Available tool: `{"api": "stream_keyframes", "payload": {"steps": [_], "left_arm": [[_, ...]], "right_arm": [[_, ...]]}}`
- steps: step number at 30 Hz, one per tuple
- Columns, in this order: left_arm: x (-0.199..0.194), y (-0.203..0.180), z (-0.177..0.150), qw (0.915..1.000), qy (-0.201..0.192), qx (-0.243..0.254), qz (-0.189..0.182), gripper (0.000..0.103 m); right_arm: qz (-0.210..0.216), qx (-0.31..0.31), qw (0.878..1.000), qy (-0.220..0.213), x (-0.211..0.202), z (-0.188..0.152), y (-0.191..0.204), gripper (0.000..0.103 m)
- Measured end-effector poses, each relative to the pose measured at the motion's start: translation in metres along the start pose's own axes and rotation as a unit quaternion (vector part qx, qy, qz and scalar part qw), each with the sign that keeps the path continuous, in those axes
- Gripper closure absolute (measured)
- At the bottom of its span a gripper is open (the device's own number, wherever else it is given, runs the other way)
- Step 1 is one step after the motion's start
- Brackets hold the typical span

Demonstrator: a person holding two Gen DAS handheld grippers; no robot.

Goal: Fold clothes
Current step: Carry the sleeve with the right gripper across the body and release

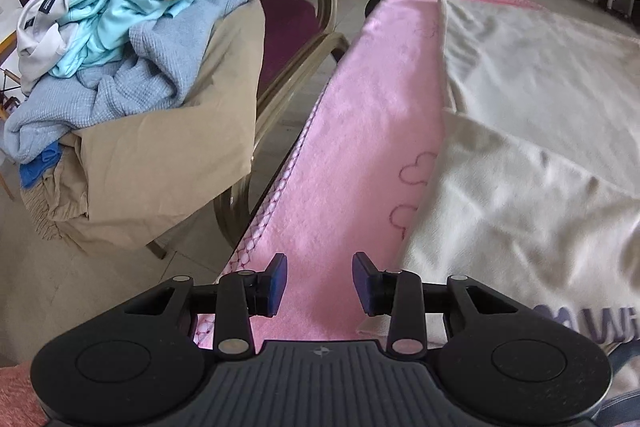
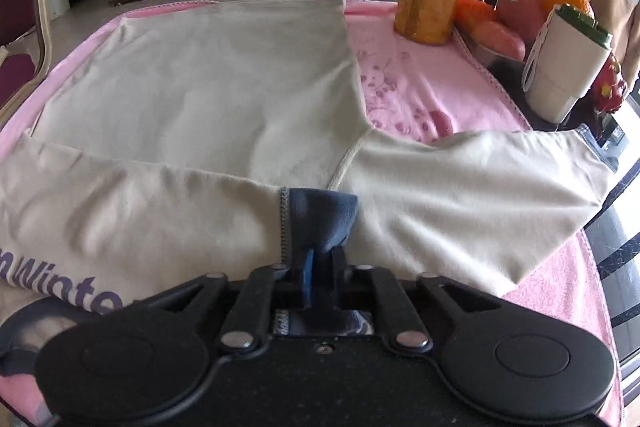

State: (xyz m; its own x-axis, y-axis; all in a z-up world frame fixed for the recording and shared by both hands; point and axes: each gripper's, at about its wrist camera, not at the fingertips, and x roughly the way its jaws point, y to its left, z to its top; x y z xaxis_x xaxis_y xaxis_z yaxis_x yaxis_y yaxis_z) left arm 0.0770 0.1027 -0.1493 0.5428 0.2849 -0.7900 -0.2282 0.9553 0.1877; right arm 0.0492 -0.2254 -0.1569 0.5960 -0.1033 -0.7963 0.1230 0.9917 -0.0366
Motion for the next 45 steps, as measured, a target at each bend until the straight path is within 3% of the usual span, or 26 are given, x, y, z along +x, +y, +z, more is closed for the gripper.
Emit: {"api": "stream_keyframes", "payload": {"steps": [1, 3, 5, 6, 9, 11, 13, 17, 18, 20, 22, 24, 26, 29, 33, 35, 37, 38, 40, 43, 44, 45], "left_arm": [[-0.002, 0.000, 0.002, 0.9999, -0.004, -0.002, -0.009, 0.070], [-0.006, -0.005, 0.011, 0.9989, -0.015, 0.007, -0.044, 0.076], [-0.011, -0.017, 0.022, 0.9954, -0.037, 0.031, -0.082, 0.077], [-0.012, -0.026, 0.027, 0.9923, -0.046, 0.045, -0.106, 0.077], [-0.005, -0.050, 0.043, 0.9803, -0.053, 0.070, -0.177, 0.077], [0.013, -0.061, 0.053, 0.9758, -0.036, 0.059, -0.208, 0.077], [0.040, -0.064, 0.056, 0.9798, -0.020, 0.045, -0.194, 0.077], [0.061, -0.037, 0.062, 0.9817, -0.009, -0.043, -0.185, 0.083], [0.061, -0.034, 0.062, 0.9860, -0.015, -0.049, -0.159, 0.084], [0.062, -0.026, 0.062, 0.9942, -0.027, -0.068, -0.079, 0.085], [0.064, -0.017, 0.061, 0.9960, -0.023, -0.085, -0.017, 0.085], [0.059, -0.005, 0.056, 0.9945, -0.014, -0.103, 0.011, 0.085], [0.048, 0.003, 0.051, 0.9950, -0.008, -0.099, 0.015, 0.085], [0.027, 0.001, 0.037, 0.9961, -0.009, -0.073, -0.048, 0.085], [0.019, -0.022, 0.017, 0.9871, 0.006, -0.015, -0.159, 0.085], [0.022, -0.040, 0.011, 0.9855, 0.011, 0.026, -0.167, 0.083], [0.019, -0.047, 0.007, 0.9886, -0.001, 0.055, -0.140, 0.077], [0.018, -0.048, 0.006, 0.9900, -0.003, 0.066, -0.125, 0.075], [0.014, -0.038, 0.001, 0.9939, 0.004, 0.065, -0.089, 0.075], [0.010, -0.016, -0.004, 0.9985, 0.027, 0.029, -0.039, 0.069], [0.010, -0.009, -0.005, 0.9992, 0.030, 0.015, -0.023, 0.069], [0.010, -0.004, -0.005, 0.9994, 0.032, 0.007, 0.008, 0.080]], "right_arm": [[0.004, 0.014, 1.000, -0.008, -0.005, 0.000, -0.004, 0.062], [0.017, 0.052, 0.998, -0.042, -0.019, 0.001, -0.015, 0.062], [0.061, 0.081, 0.993, -0.061, -0.024, 0.005, -0.025, 0.071], [0.112, 0.108, 0.987, -0.046, -0.019, 0.008, -0.030, 0.075], [0.260, 0.195, 0.945, 0.021, 0.007, 0.015, -0.042, 0.078], [0.290, 0.228, 0.928, 0.055, 0.028, 0.017, -0.043, 0.078], [0.287, 0.259, 0.919, 0.077, 0.045, 0.016, -0.047, 0.078], [0.291, 0.328, 0.892, 0.106, 0.067, 0.006, -0.071, 0.098], [0.296, 0.346, 0.883, 0.111, 0.070, 0.003, -0.078, 0.099], [0.270, 0.368, 0.885, 0.092, 0.064, -0.003, -0.091, 0.100], [0.236, 0.381, 0.892, 0.065, 0.053, -0.007, -0.103, 0.100], [0.180, 0.372, 0.910, 0.037, 0.037, -0.009, -0.106, 0.097], [0.123, 0.356, 0.926, 0.008, 0.020, -0.012, -0.107, 0.078], [0.159, 0.355, 0.921, -0.001, 0.009, -0.018, -0.107, 0.077], [0.213, 0.297, 0.930, 0.034, 0.016, -0.021, -0.081, 0.077], [0.239, 0.266, 0.932, 0.051, 0.021, -0.023, -0.068, 0.077], [0.265, 0.235, 0.933, 0.069, 0.025, -0.024, -0.055, 0.077], [0.278, 0.219, 0.932, 0.077, 0.027, -0.025, -0.049, 0.087], [0.289, 0.209, 0.930, 0.084, 0.027, -0.027, -0.045, 0.100], [0.281, 0.232, 0.928, 0.076, 0.019, -0.032, -0.056, 0.103], [0.278, 0.240, 0.927, 0.073, 0.016, -0.033, -0.060, 0.103], [0.275, 0.248, 0.926, 0.070, 0.014, -0.035, -0.064, 0.102]]}}
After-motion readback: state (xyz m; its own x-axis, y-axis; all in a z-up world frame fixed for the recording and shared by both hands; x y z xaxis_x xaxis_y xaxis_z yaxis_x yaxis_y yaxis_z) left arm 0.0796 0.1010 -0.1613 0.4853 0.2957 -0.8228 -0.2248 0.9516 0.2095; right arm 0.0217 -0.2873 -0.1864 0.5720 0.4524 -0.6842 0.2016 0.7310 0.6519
